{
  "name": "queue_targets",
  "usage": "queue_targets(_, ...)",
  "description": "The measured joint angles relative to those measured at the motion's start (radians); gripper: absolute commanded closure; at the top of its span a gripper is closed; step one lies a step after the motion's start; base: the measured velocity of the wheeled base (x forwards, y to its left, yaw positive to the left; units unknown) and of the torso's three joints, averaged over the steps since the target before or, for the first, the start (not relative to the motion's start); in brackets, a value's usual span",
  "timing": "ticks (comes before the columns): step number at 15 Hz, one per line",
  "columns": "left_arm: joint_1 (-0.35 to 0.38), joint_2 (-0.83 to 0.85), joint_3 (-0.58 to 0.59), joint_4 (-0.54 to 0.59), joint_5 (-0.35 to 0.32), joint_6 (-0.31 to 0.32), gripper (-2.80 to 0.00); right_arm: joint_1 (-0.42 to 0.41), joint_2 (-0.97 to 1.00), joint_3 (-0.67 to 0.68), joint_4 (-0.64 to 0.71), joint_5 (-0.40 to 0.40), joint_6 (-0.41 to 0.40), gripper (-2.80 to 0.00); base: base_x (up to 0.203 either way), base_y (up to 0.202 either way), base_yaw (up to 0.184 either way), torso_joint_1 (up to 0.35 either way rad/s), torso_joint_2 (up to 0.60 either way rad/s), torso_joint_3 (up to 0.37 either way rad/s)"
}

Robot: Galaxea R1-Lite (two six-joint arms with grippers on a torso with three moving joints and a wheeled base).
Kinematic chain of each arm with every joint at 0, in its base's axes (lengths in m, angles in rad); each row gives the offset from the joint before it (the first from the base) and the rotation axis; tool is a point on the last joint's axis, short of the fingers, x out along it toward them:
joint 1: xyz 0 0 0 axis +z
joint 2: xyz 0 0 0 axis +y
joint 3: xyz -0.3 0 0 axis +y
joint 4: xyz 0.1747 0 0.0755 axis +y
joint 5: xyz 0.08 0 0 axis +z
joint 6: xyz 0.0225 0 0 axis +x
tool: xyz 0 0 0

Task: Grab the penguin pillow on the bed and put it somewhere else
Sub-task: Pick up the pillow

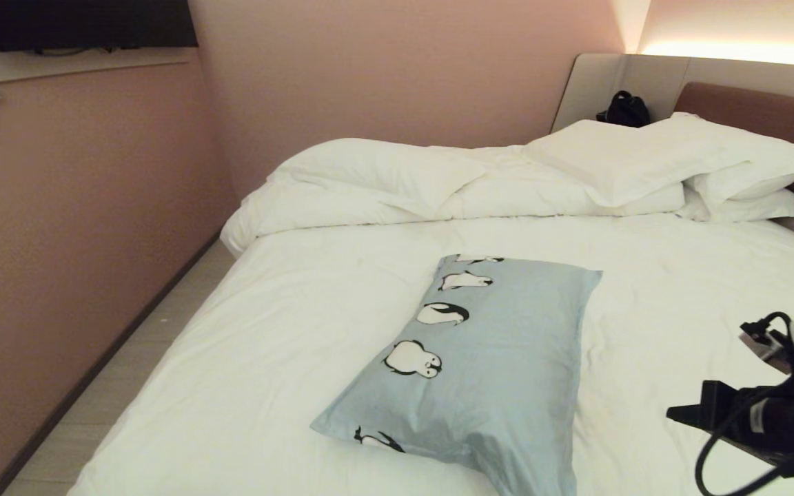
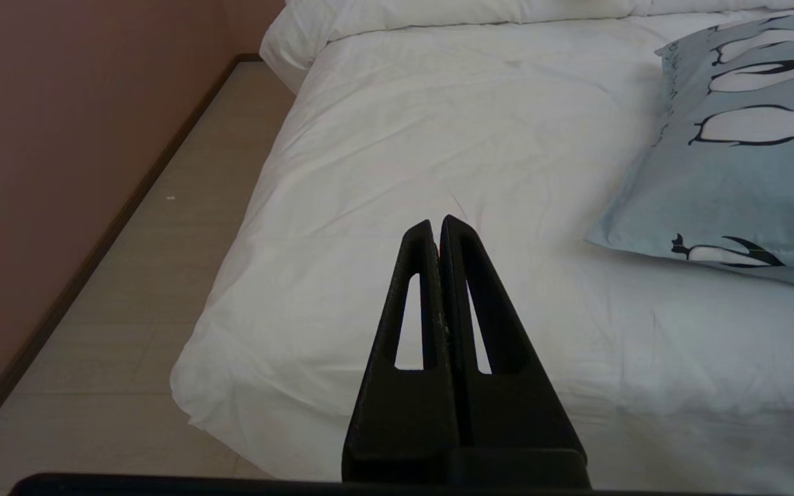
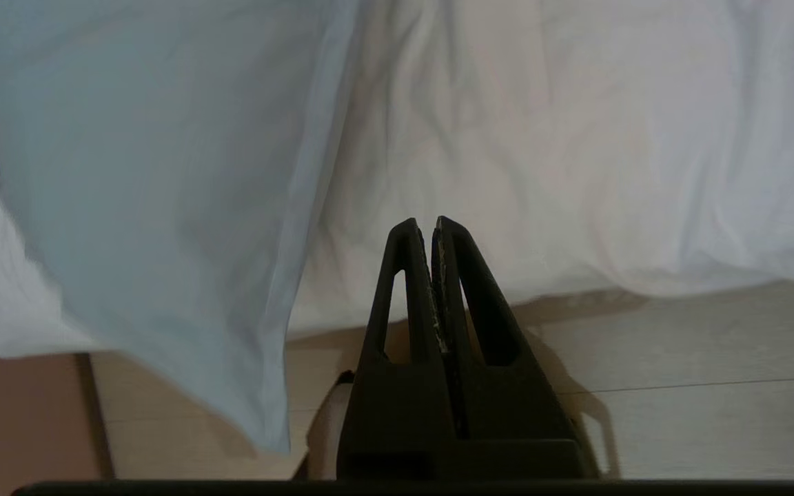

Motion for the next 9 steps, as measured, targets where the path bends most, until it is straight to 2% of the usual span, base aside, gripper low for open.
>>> queue_targets(2,0.0,0.0,0.0,0.0,0.0,0.0,0.0,-0.018,0.14,-0.05,-0.098,0.022,0.033,0.0,0.0,0.0,0.0,0.0,0.0,0.0)
queue_targets(3,0.0,0.0,0.0,0.0,0.001,0.0,0.0,-0.025,0.196,-0.084,-0.146,0.033,0.044,-2.8,0.0,0.0,0.0,0.0,0.0,0.0)
queue_targets(9,0.0,0.0,0.0,0.0,0.0,0.0,0.0,-0.033,0.373,-0.18,-0.344,0.075,0.057,-2.8,0.0,0.0,0.0,0.0,0.0,0.0)
